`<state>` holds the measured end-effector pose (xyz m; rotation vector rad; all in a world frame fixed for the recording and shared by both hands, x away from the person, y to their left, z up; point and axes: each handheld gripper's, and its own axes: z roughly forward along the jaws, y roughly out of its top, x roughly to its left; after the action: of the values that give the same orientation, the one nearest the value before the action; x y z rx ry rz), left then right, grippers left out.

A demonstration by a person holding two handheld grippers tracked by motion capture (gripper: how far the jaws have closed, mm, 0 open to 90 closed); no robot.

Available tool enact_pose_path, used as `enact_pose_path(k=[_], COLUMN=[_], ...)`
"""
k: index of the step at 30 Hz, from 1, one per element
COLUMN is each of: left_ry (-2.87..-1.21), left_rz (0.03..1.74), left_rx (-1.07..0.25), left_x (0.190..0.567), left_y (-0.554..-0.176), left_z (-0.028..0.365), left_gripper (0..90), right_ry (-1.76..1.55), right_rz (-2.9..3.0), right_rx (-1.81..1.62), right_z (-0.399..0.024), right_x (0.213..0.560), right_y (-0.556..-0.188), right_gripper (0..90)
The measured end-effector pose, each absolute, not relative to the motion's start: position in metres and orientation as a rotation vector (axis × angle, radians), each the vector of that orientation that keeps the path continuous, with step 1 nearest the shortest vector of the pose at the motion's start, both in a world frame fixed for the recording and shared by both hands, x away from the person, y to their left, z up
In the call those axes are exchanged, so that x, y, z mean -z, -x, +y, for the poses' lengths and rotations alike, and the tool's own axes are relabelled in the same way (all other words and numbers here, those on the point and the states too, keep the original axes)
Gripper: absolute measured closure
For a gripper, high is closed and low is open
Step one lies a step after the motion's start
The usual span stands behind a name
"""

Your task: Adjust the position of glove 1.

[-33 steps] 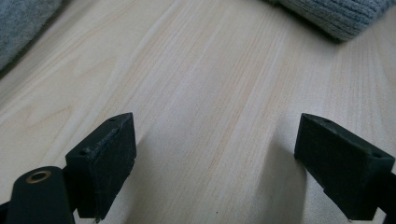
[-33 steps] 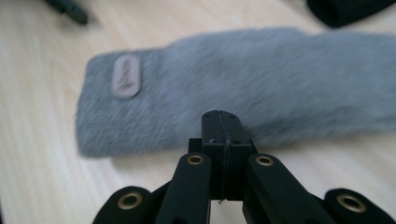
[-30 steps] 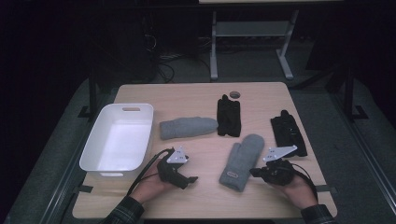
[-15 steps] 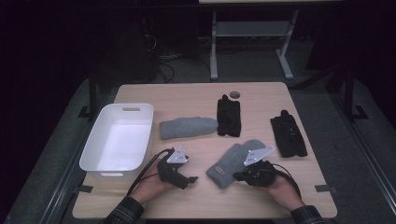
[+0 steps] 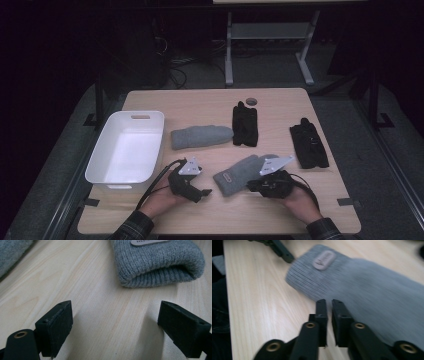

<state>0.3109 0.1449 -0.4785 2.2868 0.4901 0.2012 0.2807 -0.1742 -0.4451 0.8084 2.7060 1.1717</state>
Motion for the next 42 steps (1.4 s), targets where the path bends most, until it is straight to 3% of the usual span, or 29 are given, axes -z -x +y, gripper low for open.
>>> enact_pose_path(k=[10, 15, 21, 30, 42], left_ry=[-2.297, -2.296, -2.329, -2.273, -2.223], left_rz=[0.487, 0.487, 0.504, 0.571, 0.617], left_rx=[-0.197, -0.194, -0.194, -0.171, -0.212], left_x=[0.478, 0.478, 0.471, 0.450, 0.421], left_y=[-0.311, -0.311, -0.313, -0.321, -0.352], left_z=[0.145, 0.146, 0.148, 0.151, 0.141], left_gripper=[11.9, 12.5, 17.4, 37.2, 47.0], right_ry=[-1.039, -1.082, -1.092, -1.093, -1.094], right_rz=[2.492, 2.453, 2.442, 2.420, 2.419], right_rx=[-1.077, -1.028, -0.999, -1.048, -1.050], right_z=[-0.243, -0.259, -0.261, -0.260, -0.260], right_x=[0.455, 0.466, 0.475, 0.482, 0.482], right_y=[-0.270, -0.268, -0.270, -0.270, -0.270], right_gripper=[30.4, 17.2, 14.6, 10.0, 9.9])
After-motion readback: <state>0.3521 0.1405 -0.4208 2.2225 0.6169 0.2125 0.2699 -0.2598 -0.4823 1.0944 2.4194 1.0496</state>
